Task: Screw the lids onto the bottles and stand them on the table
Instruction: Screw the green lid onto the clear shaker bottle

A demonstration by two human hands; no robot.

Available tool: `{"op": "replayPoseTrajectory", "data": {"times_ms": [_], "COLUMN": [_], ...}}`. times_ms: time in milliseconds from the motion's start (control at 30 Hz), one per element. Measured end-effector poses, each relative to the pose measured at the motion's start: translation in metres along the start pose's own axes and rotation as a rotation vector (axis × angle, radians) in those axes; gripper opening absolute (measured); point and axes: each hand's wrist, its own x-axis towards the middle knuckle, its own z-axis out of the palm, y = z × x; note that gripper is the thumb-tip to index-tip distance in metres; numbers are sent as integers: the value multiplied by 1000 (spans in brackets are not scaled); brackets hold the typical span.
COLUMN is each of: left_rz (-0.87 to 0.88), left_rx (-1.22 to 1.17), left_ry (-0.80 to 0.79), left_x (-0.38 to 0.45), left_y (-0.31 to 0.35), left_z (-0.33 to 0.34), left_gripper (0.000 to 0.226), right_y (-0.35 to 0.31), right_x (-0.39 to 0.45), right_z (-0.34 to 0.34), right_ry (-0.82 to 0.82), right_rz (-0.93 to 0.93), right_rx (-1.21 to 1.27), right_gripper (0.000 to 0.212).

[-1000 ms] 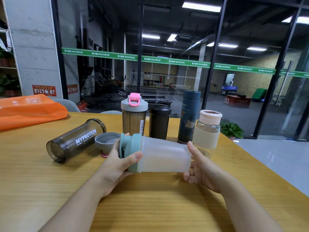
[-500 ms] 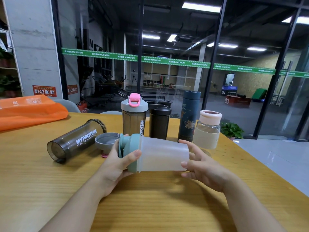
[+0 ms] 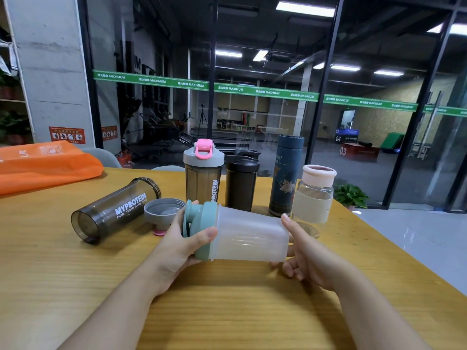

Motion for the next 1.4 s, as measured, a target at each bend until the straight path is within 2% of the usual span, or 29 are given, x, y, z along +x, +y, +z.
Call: {"op": "replayPoseTrajectory", "data": {"times_ms": [167, 333, 433, 533, 600, 767, 867, 1000, 1233, 1400], "left_rz": [-2, 0, -7, -1, -6, -5, -12, -19, -12, -19], "left_rx": [1, -18, -42, -64, -66, -48, -28, -24, 32, 38], "left_ry": [19, 58, 74, 88, 90, 75, 76, 71, 75, 70], "left_x": [0, -1, 0, 1, 2, 2, 2, 1, -1, -1], "left_y": [0, 0, 0, -2, -2, -1, -1, 0, 0, 0], "left_z": [0, -1, -1, -1, -1, -2, -2, -1, 0, -1], "left_gripper": [123, 121, 109, 86, 84, 88, 97, 98, 121, 120], "right_y": [0, 1, 1, 0, 0, 1, 2, 1, 1, 2], "right_x": [0, -5, -6, -8, -7, -5, -4, -1, -1, 1], "right_z": [0, -2, -4, -5, -6, -6, -5, -3, -2, -3], "right_ry": [-62, -120, -161, -177, -176, -115, -84, -28, -76, -100], "right_rz": [32, -112, -196, -231, -246, -243, -217, -149, -25, 7], "right_rx": [24, 104, 127, 130, 132, 98, 78, 35, -10, -5], "right_gripper": [92, 72, 84, 84, 84, 80, 70, 63, 99, 103]}}
